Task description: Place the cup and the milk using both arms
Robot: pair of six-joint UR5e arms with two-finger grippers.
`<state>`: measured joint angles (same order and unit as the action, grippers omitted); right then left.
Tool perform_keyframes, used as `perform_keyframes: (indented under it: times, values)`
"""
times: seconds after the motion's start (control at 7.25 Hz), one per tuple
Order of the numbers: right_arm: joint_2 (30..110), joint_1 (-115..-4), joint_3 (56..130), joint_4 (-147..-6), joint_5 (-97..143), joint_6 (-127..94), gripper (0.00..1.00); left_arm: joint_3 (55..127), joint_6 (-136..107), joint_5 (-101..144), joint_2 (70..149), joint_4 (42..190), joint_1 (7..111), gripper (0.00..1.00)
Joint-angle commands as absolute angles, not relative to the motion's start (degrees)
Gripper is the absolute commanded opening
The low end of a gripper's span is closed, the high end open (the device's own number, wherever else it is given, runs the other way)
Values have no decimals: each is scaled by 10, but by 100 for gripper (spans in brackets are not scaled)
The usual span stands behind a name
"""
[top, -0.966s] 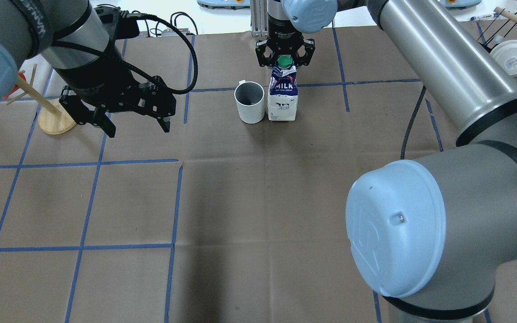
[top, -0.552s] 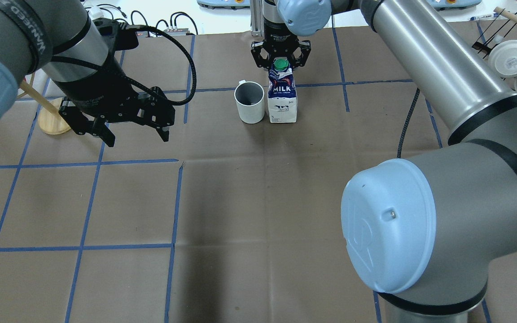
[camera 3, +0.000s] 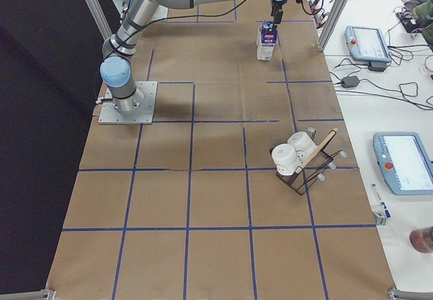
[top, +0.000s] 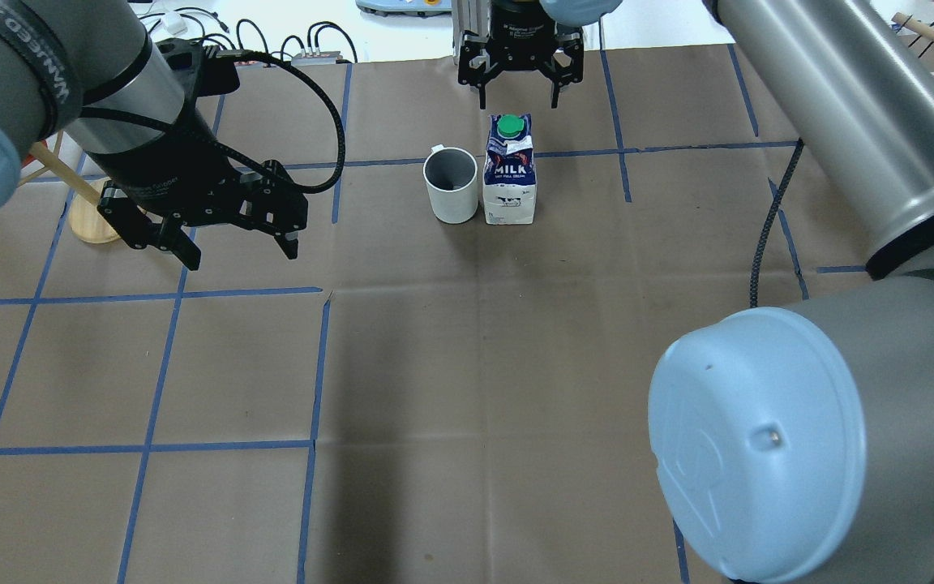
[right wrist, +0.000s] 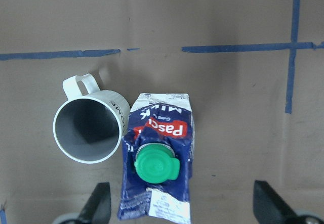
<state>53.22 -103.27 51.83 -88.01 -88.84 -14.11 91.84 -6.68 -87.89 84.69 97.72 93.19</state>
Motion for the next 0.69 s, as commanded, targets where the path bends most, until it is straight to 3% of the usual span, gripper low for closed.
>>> perform_keyframes:
  times: [0.0, 0.28, 0.55]
  values:
    - [596, -997, 537, -827, -891, -75, 100, 918, -66, -879, 846, 977, 932, 100]
    - [705, -927, 640, -800, -889, 10, 100, 918, -55, -879, 846, 978, 932, 100]
    - [846, -879, 811, -813, -886, 31, 100, 919, -40, -880, 843, 980, 932, 100]
